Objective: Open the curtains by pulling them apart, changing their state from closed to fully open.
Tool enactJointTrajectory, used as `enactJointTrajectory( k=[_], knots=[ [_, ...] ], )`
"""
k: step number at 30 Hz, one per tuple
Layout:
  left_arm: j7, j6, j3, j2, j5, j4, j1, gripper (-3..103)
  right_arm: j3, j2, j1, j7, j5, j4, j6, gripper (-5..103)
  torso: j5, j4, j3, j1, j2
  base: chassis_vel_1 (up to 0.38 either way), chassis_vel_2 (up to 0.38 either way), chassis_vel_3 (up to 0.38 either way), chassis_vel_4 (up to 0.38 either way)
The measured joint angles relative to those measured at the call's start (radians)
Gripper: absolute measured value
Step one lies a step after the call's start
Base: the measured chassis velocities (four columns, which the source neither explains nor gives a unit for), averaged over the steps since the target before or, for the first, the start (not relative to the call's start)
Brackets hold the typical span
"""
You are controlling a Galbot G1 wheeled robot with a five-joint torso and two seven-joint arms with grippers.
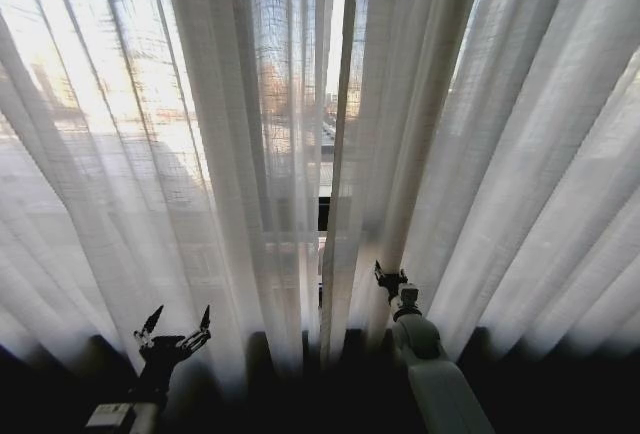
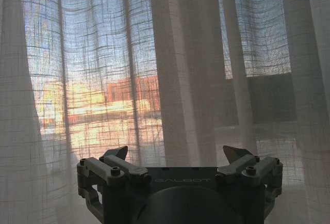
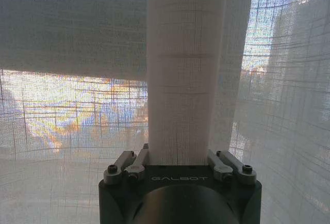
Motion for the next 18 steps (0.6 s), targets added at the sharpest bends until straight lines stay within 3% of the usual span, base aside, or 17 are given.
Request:
enactJointTrajectory(
  k=[4,6,10,18],
  knots=[
    [0.0,-0.009,-0.003,0.0,-0.002,0.0,0.003,100,0.0,-0.002,-0.007,0.0,0.001,0.011,0.0,19,0.0,0.0,0.0,0.0,0.0,0.0,0.0,0.0,0.0],
    [0.0,-0.012,-0.004,0.0,-0.002,0.001,0.005,100,-0.001,-0.002,-0.007,0.0,0.001,0.012,0.0,19,0.0,0.0,0.0,0.0,0.0,0.0,0.0,0.0,0.0],
    [0.001,-0.016,-0.012,0.0,-0.012,0.001,0.009,100,-0.005,-0.002,-0.01,0.003,0.002,0.019,0.0,1,0.0,0.0001,0.0,0.0,0.0,0.0,0.0,0.0,0.0],
    [0.001,-0.018,-0.019,0.002,-0.018,0.001,0.01,100,-0.005,-0.005,-0.013,0.004,0.003,0.025,-0.005,0,0.0,0.0001,0.0,0.0,0.0,0.0,0.0,0.0,0.0]
  ],
)
